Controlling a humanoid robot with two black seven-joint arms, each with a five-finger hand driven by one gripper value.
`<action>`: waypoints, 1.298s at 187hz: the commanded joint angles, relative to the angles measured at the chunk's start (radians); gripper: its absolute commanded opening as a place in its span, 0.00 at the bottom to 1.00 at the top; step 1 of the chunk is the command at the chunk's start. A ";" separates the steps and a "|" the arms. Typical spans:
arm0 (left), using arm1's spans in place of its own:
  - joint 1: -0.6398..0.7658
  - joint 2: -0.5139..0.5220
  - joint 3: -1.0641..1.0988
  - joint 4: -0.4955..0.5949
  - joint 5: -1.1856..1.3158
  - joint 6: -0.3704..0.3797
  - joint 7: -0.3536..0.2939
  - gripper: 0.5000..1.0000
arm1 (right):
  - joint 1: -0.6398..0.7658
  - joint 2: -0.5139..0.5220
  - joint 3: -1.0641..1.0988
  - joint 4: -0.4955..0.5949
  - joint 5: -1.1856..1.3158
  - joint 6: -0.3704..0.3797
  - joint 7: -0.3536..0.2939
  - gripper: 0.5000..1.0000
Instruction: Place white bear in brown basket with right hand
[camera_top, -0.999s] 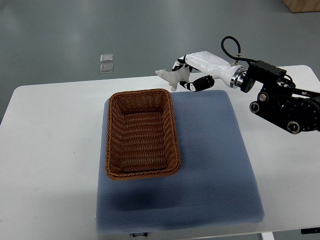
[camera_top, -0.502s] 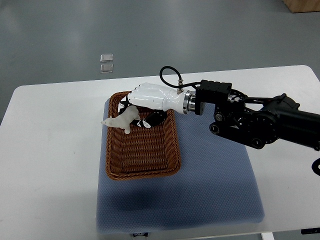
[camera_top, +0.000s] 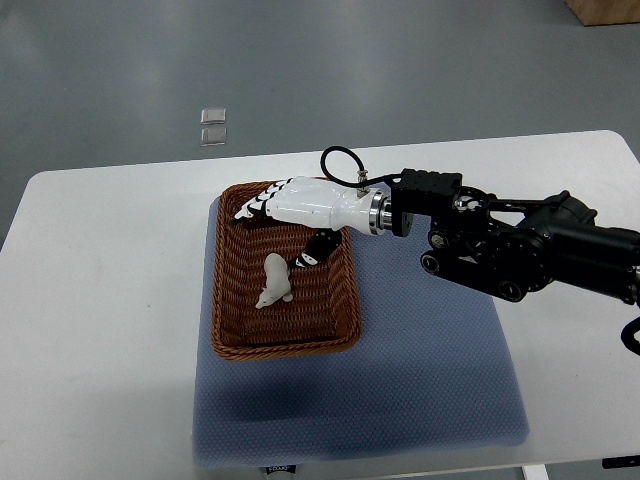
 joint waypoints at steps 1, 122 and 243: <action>0.000 0.000 0.000 0.000 0.000 0.001 0.000 1.00 | -0.003 -0.006 0.013 -0.005 0.003 -0.003 -0.002 0.78; 0.000 0.000 0.000 0.000 0.000 0.000 0.000 1.00 | -0.176 -0.026 0.480 -0.136 0.589 0.006 -0.075 0.80; 0.000 0.000 0.000 0.000 0.000 0.001 0.000 1.00 | -0.206 -0.027 0.505 -0.320 1.373 0.042 -0.081 0.81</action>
